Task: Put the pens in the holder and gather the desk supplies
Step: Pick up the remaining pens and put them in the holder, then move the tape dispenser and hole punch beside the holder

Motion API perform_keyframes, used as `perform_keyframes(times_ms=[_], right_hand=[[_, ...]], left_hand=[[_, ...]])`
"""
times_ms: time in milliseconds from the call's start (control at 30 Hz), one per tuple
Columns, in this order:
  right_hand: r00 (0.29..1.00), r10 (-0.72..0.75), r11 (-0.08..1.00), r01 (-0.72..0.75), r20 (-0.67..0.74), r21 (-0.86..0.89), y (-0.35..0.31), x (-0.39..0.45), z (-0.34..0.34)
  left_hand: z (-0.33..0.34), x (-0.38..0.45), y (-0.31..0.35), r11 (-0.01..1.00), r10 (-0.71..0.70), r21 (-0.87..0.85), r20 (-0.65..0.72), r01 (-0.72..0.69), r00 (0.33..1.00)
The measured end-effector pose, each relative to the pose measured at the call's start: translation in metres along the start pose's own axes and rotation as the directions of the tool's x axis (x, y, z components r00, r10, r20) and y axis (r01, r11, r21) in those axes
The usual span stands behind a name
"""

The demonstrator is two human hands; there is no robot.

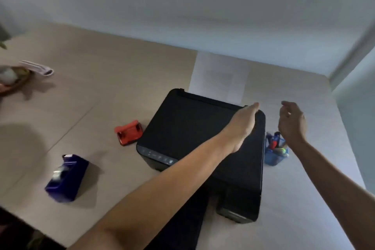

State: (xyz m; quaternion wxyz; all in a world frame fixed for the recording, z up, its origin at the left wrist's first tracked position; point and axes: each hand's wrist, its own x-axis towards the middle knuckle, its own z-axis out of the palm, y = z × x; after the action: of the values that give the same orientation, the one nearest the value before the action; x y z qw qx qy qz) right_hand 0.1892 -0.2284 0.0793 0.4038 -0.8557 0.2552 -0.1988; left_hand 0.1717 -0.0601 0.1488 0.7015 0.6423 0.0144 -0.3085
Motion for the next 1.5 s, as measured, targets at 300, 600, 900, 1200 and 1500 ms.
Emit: perform_keyframes(times_ms=[300,600,900,1200,1500], right_hand=[[0.862,-0.345,0.931,0.364,0.372,0.021,-0.162,-0.086,0.173],[0.493,-0.122,0.721,0.641,0.862,-0.264,-0.213,-0.166,0.371],[0.512,0.018,0.621,0.668,0.859,-0.411,-0.186,-0.195,0.452],[0.502,0.048,0.93,0.293,0.864,-0.222,-0.237,-0.183,0.392],[0.619,-0.058,0.989,-0.072,0.783,0.129,-0.233,-0.111,0.174]], left_hand=[[-0.32,-0.119,-0.077,0.778,0.264,0.607,-0.549,0.162,0.793],[-0.496,-0.189,-0.19,0.736,-0.077,0.377,-0.779,0.562,0.622],[-0.508,-0.182,-0.212,0.752,-0.016,0.408,-0.774,0.517,0.633],[-0.527,-0.184,-0.163,0.921,-0.383,-0.312,-0.603,0.235,0.7],[-0.37,-0.164,-0.039,0.991,0.054,-0.104,-0.265,-0.084,0.963]])
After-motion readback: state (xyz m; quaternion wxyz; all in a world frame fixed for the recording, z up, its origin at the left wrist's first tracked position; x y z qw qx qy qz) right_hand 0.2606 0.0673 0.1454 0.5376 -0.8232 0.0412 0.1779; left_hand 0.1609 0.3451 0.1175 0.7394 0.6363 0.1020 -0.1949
